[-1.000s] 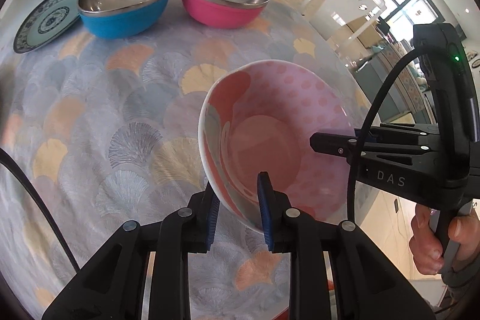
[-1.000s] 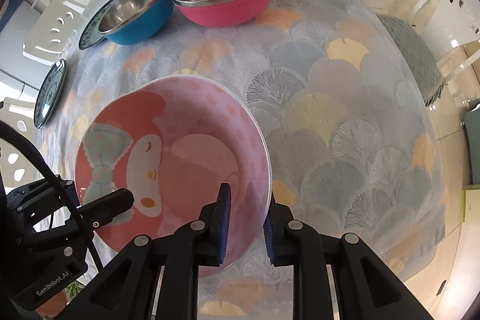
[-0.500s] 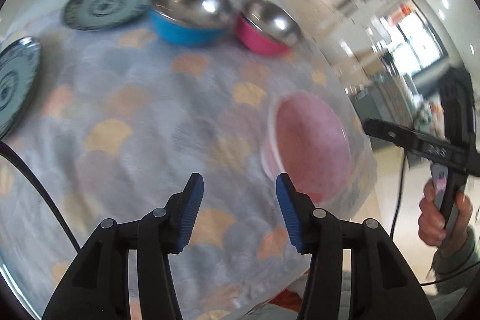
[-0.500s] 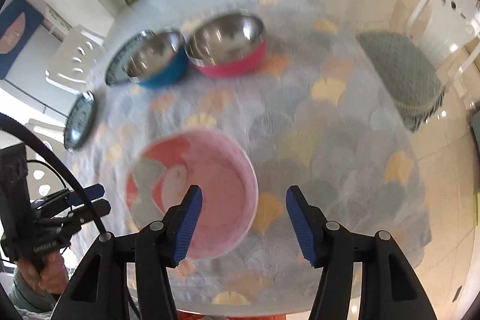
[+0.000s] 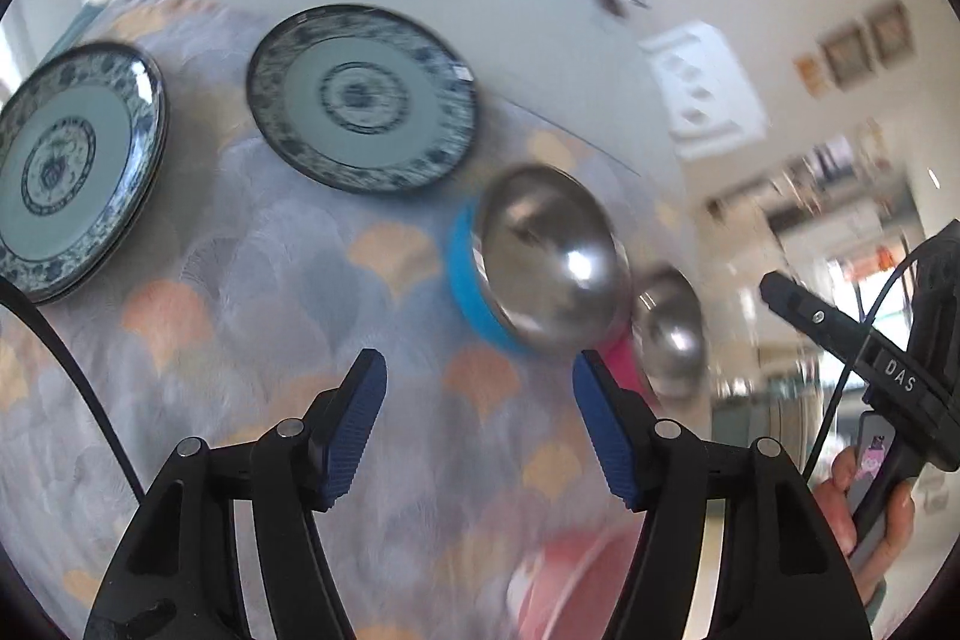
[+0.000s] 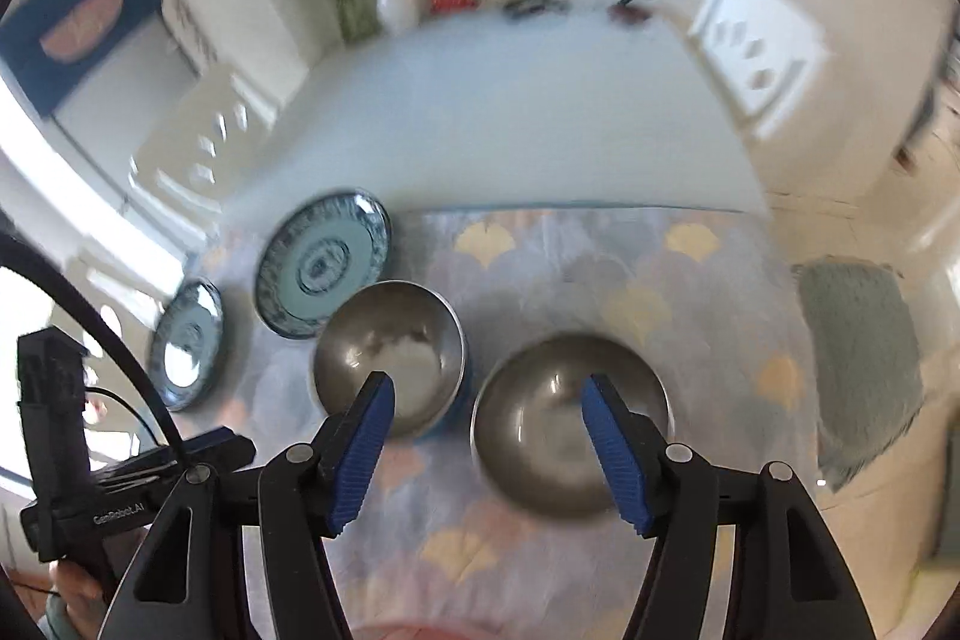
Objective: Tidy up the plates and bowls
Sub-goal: 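Close both grippers on the rim of the blue steel bowl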
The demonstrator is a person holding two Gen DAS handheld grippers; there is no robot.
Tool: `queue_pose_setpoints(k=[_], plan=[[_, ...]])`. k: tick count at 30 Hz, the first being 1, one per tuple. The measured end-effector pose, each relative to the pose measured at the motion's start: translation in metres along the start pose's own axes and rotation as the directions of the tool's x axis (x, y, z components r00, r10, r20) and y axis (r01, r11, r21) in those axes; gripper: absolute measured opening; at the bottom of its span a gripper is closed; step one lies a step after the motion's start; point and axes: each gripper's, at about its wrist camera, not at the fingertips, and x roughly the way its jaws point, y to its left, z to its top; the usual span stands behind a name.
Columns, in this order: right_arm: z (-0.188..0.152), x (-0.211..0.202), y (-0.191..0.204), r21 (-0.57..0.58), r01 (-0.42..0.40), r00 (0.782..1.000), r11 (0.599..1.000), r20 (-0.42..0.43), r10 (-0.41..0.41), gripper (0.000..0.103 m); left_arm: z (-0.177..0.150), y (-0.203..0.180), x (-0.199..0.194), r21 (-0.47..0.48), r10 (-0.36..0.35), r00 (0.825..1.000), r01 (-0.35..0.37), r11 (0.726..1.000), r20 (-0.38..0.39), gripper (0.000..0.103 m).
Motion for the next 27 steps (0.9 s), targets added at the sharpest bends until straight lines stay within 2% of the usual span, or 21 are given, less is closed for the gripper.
queue_pose_setpoints(k=[2,4,7,9,13,15,18,27], plan=[[0.017,0.030,-0.004,-0.017,-0.028,0.997,0.999,-0.079,0.026,0.063,0.008,0.005,0.014,-0.058,0.009,1.000,-0.010,0.998,-0.014,0.058],[0.035,0.066,-0.007,-0.035,-0.082,0.983,0.996,-0.165,0.075,0.059,0.014,0.009,0.031,-0.107,0.000,1.000,-0.003,0.994,-0.027,0.054],[0.041,0.101,-0.008,-0.066,-0.134,0.963,0.989,-0.246,0.114,0.056,0.013,0.011,0.044,-0.152,0.015,0.999,-0.019,0.988,-0.030,0.048],[0.042,0.116,-0.003,-0.108,-0.150,0.953,0.983,-0.282,0.115,0.049,0.010,0.010,0.051,-0.171,0.028,0.999,-0.033,0.985,-0.030,0.040],[0.040,0.134,0.011,-0.174,-0.182,0.941,0.968,-0.317,0.120,0.042,0.008,0.008,0.065,-0.208,0.028,0.999,-0.035,0.978,-0.034,0.027],[0.039,0.140,0.016,-0.210,-0.173,0.940,0.962,-0.326,0.098,0.032,0.010,0.005,0.068,-0.220,0.029,0.999,-0.035,0.975,-0.034,0.019],[0.040,0.146,0.020,-0.232,-0.169,0.937,0.958,-0.339,0.083,0.023,0.012,0.002,0.071,-0.216,0.052,0.998,-0.057,0.975,-0.031,0.017],[0.039,0.148,0.025,-0.268,-0.149,0.942,0.952,-0.333,0.053,0.022,0.015,0.000,0.072,-0.195,0.060,0.998,-0.065,0.979,-0.029,0.017]])
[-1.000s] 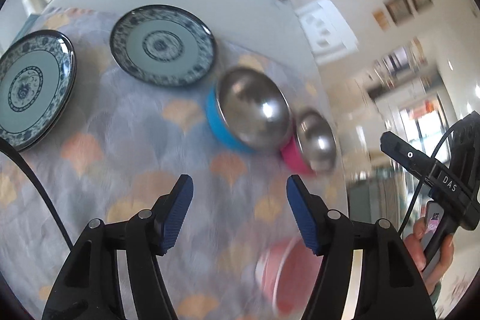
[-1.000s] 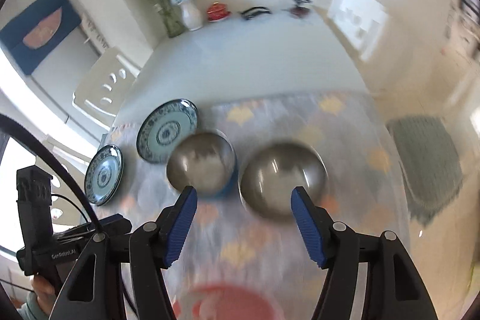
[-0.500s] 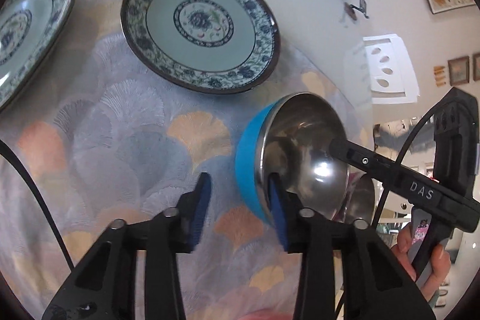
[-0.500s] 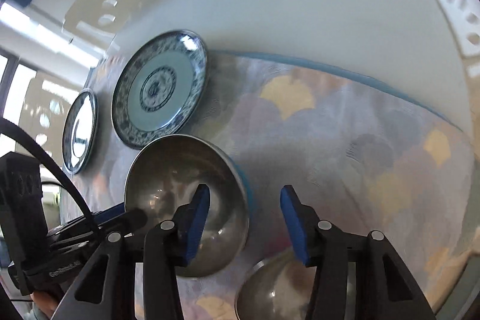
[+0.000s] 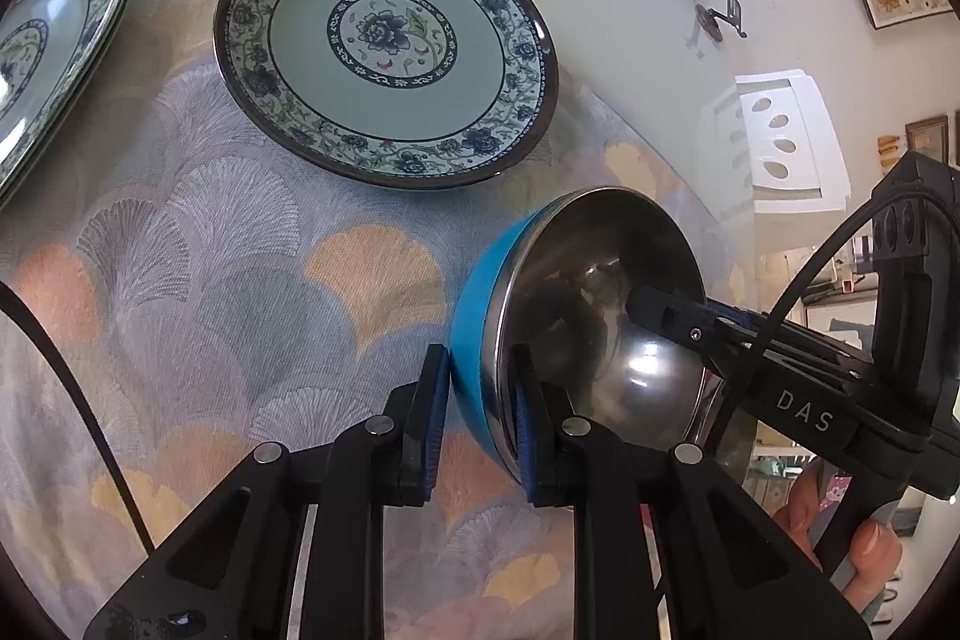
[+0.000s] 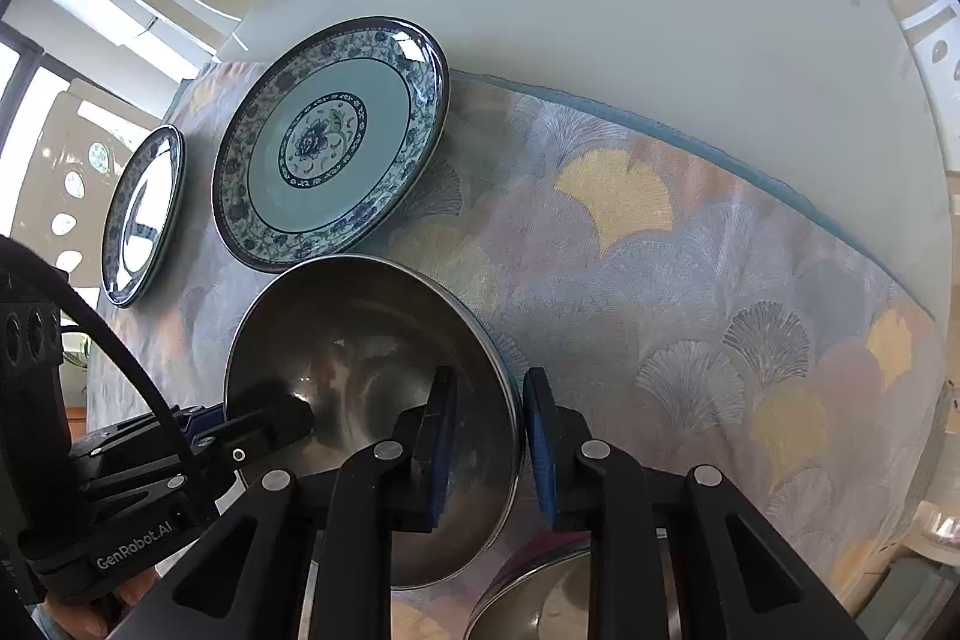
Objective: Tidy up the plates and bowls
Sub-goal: 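Close both grippers on the rim of the blue steel bowl, then carry the blue steel bowl into the pink cartoon bowl and open both grippers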
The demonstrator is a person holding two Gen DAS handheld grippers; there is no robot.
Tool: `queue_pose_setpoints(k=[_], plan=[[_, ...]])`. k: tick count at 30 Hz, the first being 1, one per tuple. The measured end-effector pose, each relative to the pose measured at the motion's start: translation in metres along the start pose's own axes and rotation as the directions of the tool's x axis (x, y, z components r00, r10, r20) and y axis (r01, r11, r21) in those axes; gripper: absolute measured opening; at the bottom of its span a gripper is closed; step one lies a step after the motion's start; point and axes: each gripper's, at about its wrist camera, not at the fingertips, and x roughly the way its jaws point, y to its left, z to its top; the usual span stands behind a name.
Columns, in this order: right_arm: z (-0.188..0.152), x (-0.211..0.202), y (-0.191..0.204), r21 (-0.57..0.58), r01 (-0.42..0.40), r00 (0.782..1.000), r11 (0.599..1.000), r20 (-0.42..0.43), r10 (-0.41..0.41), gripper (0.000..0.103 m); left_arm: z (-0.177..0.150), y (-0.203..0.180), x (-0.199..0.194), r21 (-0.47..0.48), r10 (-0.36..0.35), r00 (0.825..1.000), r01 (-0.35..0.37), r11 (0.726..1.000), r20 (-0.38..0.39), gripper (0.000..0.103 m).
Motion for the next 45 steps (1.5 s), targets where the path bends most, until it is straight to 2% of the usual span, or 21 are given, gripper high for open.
queue_pose_setpoints(k=[5,13,18,21,26,31,36,41,45], plan=[[-0.001,-0.013,0.010,0.018,0.015,1.000,1.000,0.023,-0.016,0.022,-0.005,-0.003,-0.014,0.005,-0.019,1.000,0.019,1.000,0.003,0.017],[-0.033,-0.079,0.045,0.075,0.057,0.989,0.996,0.129,-0.066,0.022,-0.032,-0.008,-0.060,0.018,-0.080,0.997,0.080,0.997,-0.013,0.017],[-0.068,-0.120,0.073,0.124,0.071,0.979,0.990,0.180,-0.093,0.022,-0.060,-0.015,-0.094,0.068,-0.132,0.991,0.134,0.989,-0.034,0.017],[-0.095,-0.137,0.086,0.149,0.073,0.976,0.986,0.192,-0.101,0.022,-0.081,-0.019,-0.112,0.099,-0.138,0.988,0.145,0.985,-0.068,0.017],[-0.149,-0.154,0.100,0.222,0.078,0.978,0.972,0.174,-0.118,0.022,-0.119,-0.017,-0.126,0.133,-0.146,0.974,0.170,0.976,-0.171,0.017],[-0.205,-0.151,0.106,0.294,0.090,0.985,0.952,0.112,-0.128,0.023,-0.157,-0.016,-0.122,0.185,-0.103,0.957,0.156,0.970,-0.269,0.017],[-0.250,-0.130,0.098,0.374,0.091,0.993,0.923,0.040,-0.115,0.023,-0.181,-0.016,-0.102,0.230,-0.038,0.944,0.119,0.966,-0.326,0.018],[-0.271,-0.112,0.086,0.422,0.085,0.995,0.902,0.006,-0.097,0.023,-0.195,-0.020,-0.091,0.275,0.007,0.942,0.091,0.957,-0.336,0.018],[-0.277,-0.104,0.077,0.444,0.092,0.995,0.892,0.000,-0.102,0.023,-0.195,-0.024,-0.086,0.306,0.017,0.950,0.083,0.948,-0.311,0.017]])
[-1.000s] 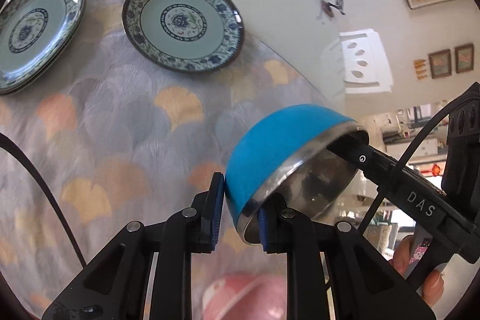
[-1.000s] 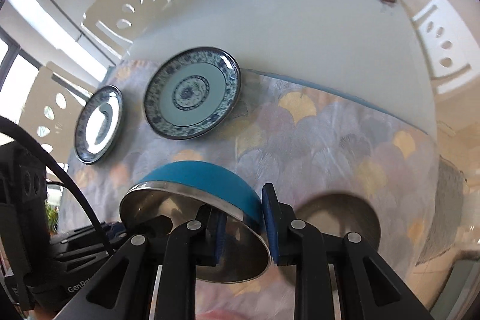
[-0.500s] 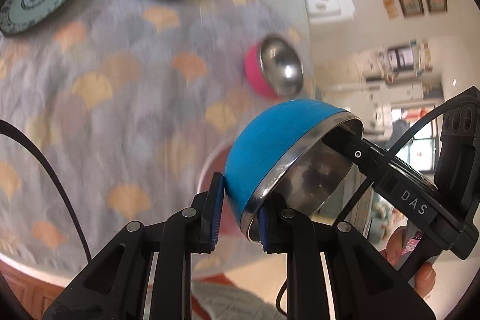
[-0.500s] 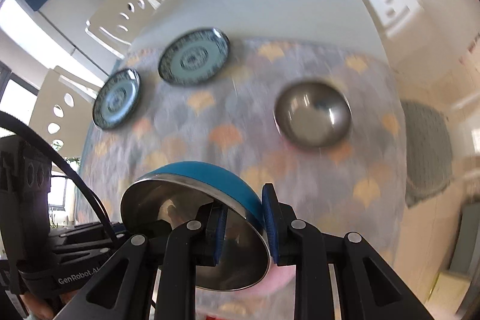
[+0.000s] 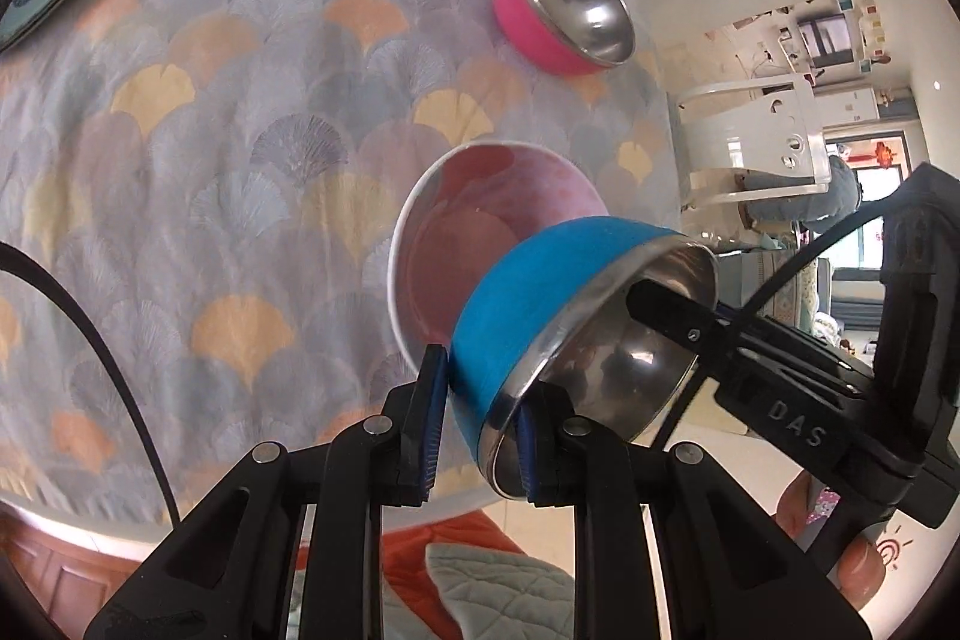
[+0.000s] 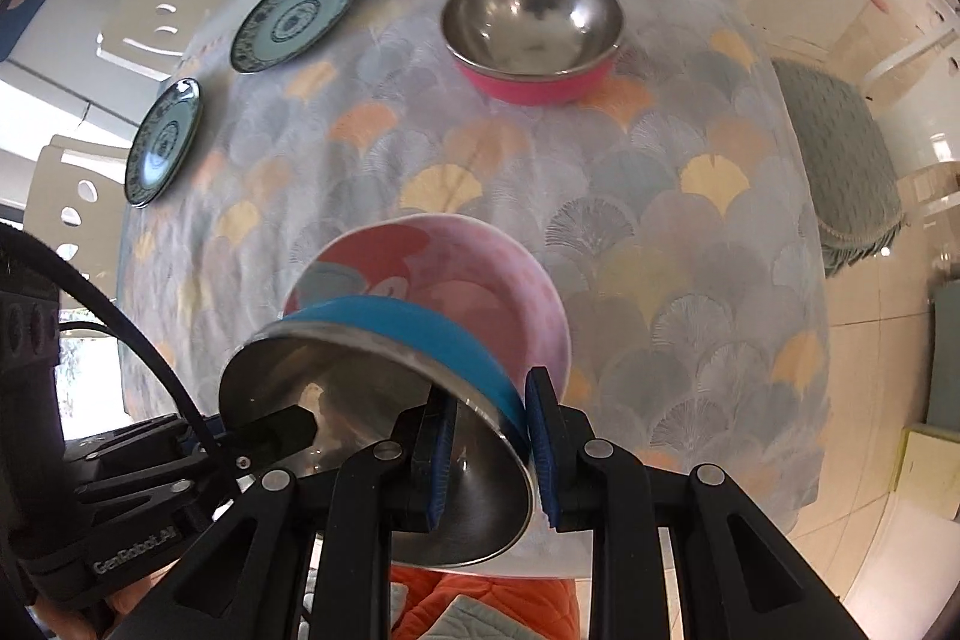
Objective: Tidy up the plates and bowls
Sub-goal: 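Carry the blue steel bowl into the pink cartoon bowl and open both grippers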
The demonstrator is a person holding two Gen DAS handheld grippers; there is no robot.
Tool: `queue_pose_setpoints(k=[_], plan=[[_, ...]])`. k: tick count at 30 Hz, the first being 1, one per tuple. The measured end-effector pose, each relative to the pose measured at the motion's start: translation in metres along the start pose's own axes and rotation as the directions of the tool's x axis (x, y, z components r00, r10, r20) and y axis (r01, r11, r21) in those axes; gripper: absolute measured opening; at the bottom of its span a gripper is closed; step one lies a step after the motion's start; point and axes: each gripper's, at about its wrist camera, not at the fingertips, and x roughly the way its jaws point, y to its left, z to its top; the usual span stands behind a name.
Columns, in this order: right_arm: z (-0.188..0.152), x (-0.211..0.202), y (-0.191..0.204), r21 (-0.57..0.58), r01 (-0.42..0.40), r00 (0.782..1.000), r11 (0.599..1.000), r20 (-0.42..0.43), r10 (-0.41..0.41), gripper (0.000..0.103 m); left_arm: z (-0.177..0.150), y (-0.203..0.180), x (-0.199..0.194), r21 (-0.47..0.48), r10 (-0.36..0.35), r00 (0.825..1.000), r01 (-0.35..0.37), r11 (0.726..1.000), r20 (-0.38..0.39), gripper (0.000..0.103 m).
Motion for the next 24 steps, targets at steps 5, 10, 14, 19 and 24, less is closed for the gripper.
queue_pose_setpoints(k=[5,10,14,19,24], plan=[[0.005,0.011,-0.008,0.030,-0.022,1.000,0.999,-0.018,0.022,0.023,0.007,-0.005,0.005,0.034,0.041,0.999,-0.042,0.999,0.021,0.017],[0.010,0.020,-0.010,0.031,-0.021,0.999,0.999,-0.026,0.022,0.023,0.015,-0.006,0.012,0.057,0.086,0.996,-0.088,0.995,0.033,0.017],[0.015,0.021,-0.012,0.029,-0.027,0.999,0.999,-0.019,0.028,0.023,0.022,-0.004,0.009,0.067,0.116,0.991,-0.120,0.990,0.067,0.018],[0.017,0.021,-0.022,0.038,-0.049,0.998,0.998,-0.023,0.050,0.023,0.024,0.003,0.005,0.079,0.082,0.995,-0.086,0.993,0.056,0.019],[0.021,0.007,-0.031,0.026,-0.086,0.996,0.996,0.021,0.085,0.023,0.029,-0.003,-0.005,0.107,0.073,0.995,-0.079,0.991,0.064,0.019]])
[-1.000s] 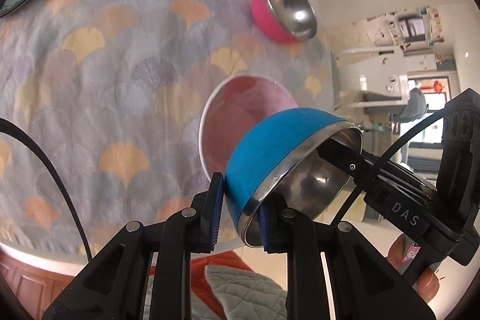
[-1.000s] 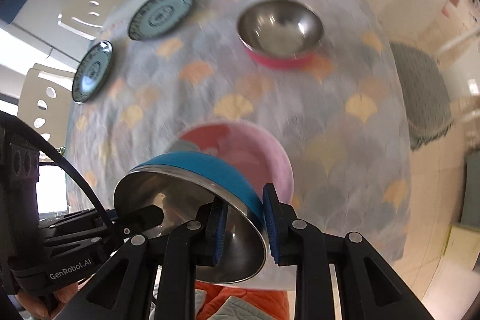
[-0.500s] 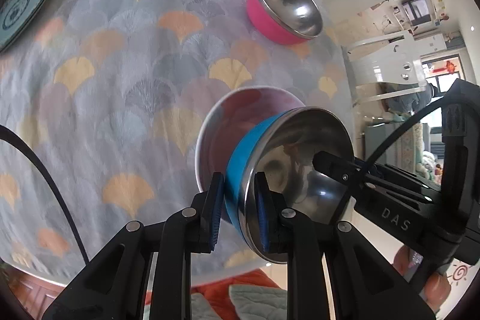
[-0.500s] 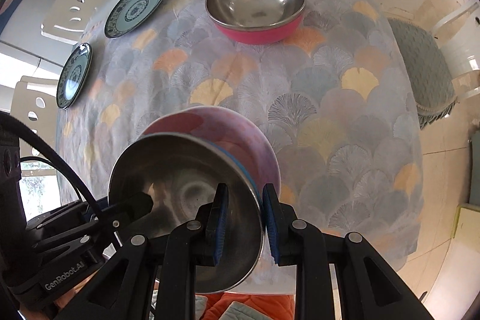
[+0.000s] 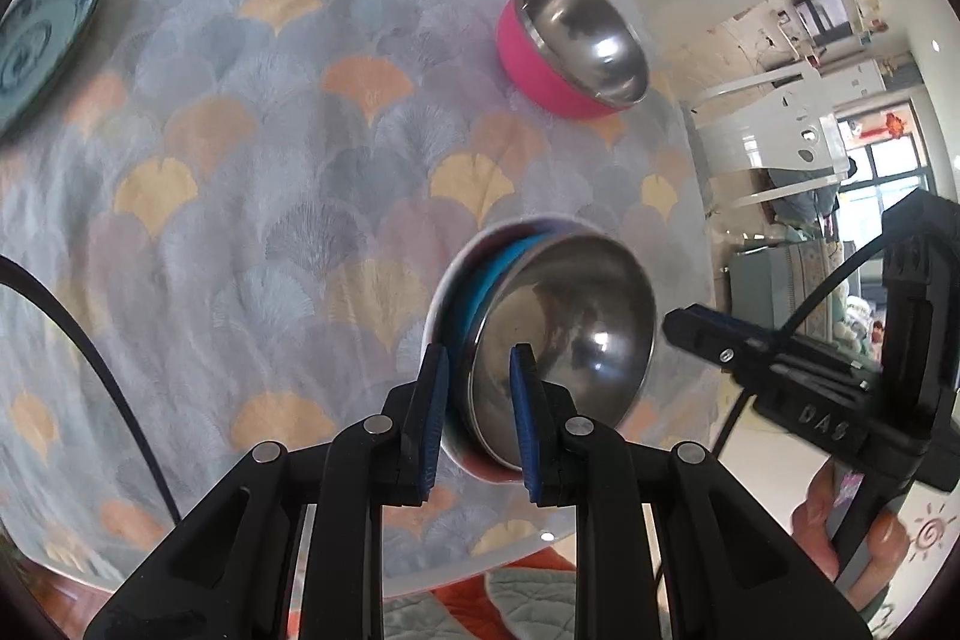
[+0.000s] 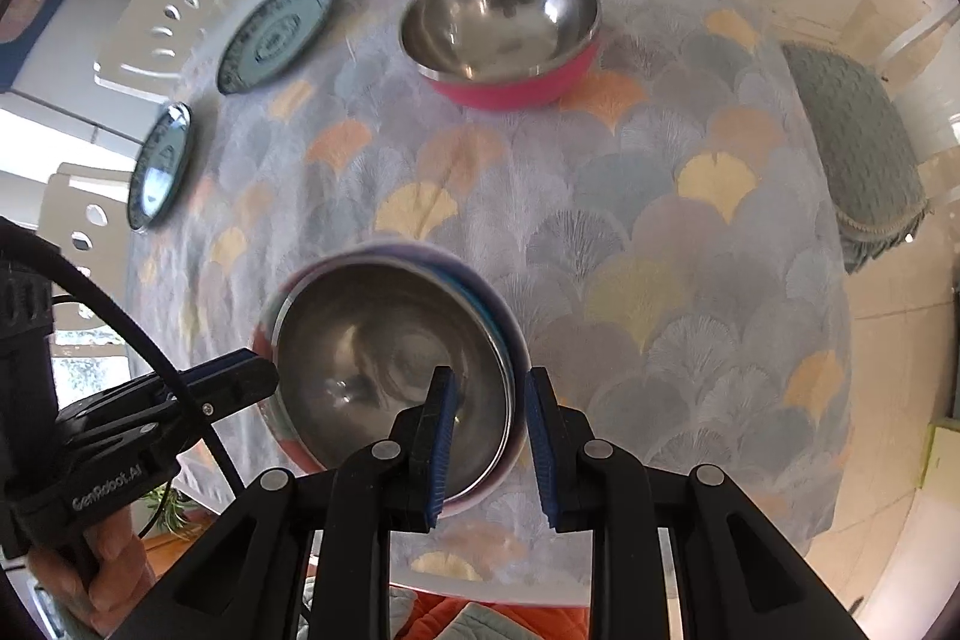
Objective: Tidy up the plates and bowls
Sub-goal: 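Carry the blue steel bowl into the pink cartoon bowl and open both grippers, then move both grippers to the pink steel bowl and close on its rim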
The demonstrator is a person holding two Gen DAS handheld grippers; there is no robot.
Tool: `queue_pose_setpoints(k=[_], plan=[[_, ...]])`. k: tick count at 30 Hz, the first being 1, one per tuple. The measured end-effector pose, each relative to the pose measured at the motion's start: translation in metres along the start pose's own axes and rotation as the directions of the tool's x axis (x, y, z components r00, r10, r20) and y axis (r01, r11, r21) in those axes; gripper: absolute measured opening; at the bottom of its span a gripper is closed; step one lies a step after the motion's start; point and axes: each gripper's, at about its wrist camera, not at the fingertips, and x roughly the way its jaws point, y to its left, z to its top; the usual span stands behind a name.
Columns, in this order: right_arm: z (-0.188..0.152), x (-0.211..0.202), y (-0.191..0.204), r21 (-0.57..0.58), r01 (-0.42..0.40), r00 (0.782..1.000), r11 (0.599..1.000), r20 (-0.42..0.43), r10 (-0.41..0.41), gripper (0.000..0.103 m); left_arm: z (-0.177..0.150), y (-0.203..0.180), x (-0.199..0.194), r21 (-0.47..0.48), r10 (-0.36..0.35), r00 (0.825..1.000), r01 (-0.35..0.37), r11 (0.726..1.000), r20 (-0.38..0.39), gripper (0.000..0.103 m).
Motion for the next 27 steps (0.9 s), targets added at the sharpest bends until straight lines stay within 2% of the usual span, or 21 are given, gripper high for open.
queue_pose_setpoints(k=[6,9,10,12,13,14,15,19,22,24,27], plan=[[0.031,-0.036,-0.011,-0.002,-0.050,0.992,0.999,0.118,0.050,0.023,0.032,-0.023,-0.033,0.095,-0.041,0.994,0.031,0.995,0.103,0.019],[0.056,-0.060,-0.020,0.014,-0.101,0.974,0.995,0.203,0.096,0.024,0.057,-0.034,-0.048,0.117,-0.060,0.985,0.041,0.992,0.163,0.019],[0.061,-0.066,-0.022,0.016,-0.107,0.969,0.994,0.224,0.101,0.028,0.065,-0.038,-0.052,0.124,-0.064,0.982,0.042,0.991,0.179,0.019],[0.079,-0.081,-0.028,0.029,-0.117,0.950,0.993,0.293,0.103,0.065,0.083,-0.046,-0.056,0.138,-0.070,0.977,0.042,0.990,0.203,0.020],[0.084,-0.084,-0.032,0.037,-0.124,0.943,0.992,0.314,0.106,0.071,0.092,-0.050,-0.057,0.144,-0.075,0.973,0.045,0.989,0.216,0.023],[0.093,-0.087,-0.037,0.048,-0.143,0.933,0.989,0.340,0.118,0.072,0.101,-0.052,-0.055,0.143,-0.078,0.970,0.045,0.989,0.230,0.035],[0.102,-0.086,-0.040,0.051,-0.159,0.929,0.986,0.347,0.131,0.072,0.110,-0.053,-0.052,0.135,-0.078,0.968,0.046,0.990,0.238,0.038],[0.131,-0.063,-0.052,0.097,-0.158,0.938,0.983,0.327,0.119,0.072,0.144,-0.051,-0.022,0.093,-0.102,0.975,0.085,0.992,0.197,0.039],[0.151,-0.026,-0.062,0.121,-0.133,0.960,0.984,0.261,0.097,0.069,0.168,-0.036,0.018,-0.008,-0.102,0.986,0.103,0.995,0.131,0.039],[0.157,-0.003,-0.067,0.129,-0.135,0.970,0.982,0.217,0.105,0.063,0.176,-0.027,0.039,-0.059,-0.112,0.989,0.119,0.991,0.099,0.039],[0.164,0.025,-0.077,0.144,-0.137,0.980,0.980,0.161,0.113,0.060,0.180,-0.021,0.065,-0.091,-0.114,0.992,0.119,0.989,0.057,0.037]])
